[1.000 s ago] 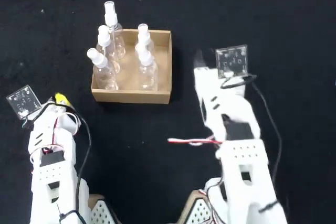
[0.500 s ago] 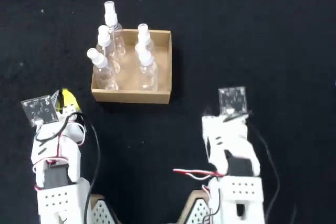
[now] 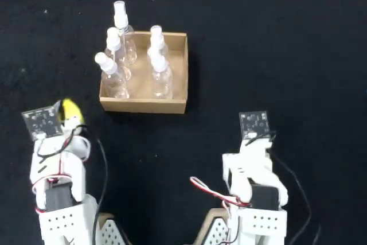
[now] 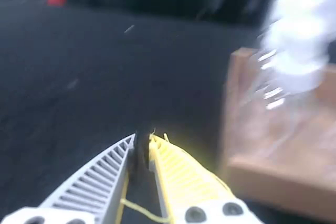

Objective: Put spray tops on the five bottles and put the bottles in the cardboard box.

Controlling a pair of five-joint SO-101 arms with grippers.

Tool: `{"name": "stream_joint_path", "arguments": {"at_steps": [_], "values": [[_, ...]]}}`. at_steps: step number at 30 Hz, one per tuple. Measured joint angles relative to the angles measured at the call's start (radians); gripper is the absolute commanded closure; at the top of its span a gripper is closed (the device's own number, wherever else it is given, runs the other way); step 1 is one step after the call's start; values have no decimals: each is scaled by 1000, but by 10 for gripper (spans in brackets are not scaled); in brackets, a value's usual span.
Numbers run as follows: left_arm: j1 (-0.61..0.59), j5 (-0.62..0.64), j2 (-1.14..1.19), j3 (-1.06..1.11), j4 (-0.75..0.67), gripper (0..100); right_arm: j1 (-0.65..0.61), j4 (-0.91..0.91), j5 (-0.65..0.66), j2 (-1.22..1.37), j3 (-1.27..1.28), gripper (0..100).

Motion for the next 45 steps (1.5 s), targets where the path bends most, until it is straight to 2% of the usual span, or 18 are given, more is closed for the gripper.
{"name": "stream_joint_path", "arguments": {"at_steps": [4,11,22,28,30,33,39,45], "values": [[-103,-34,0,0,167,970,0,14,0,0,0,938],[-117,-41,-2,0,463,971,0,14,0,0,0,938],[-117,-52,-2,0,499,971,0,14,0,0,0,938],[-133,-259,-2,0,436,971,0,14,0,0,0,938],[-135,-290,-2,0,430,970,0,14,0,0,0,938],[-132,-284,-2,0,479,970,0,14,0,0,0,938],[-83,-192,-2,0,588,970,0,14,0,0,0,938],[-71,-51,-2,0,635,970,0,14,0,0,0,938]]}}
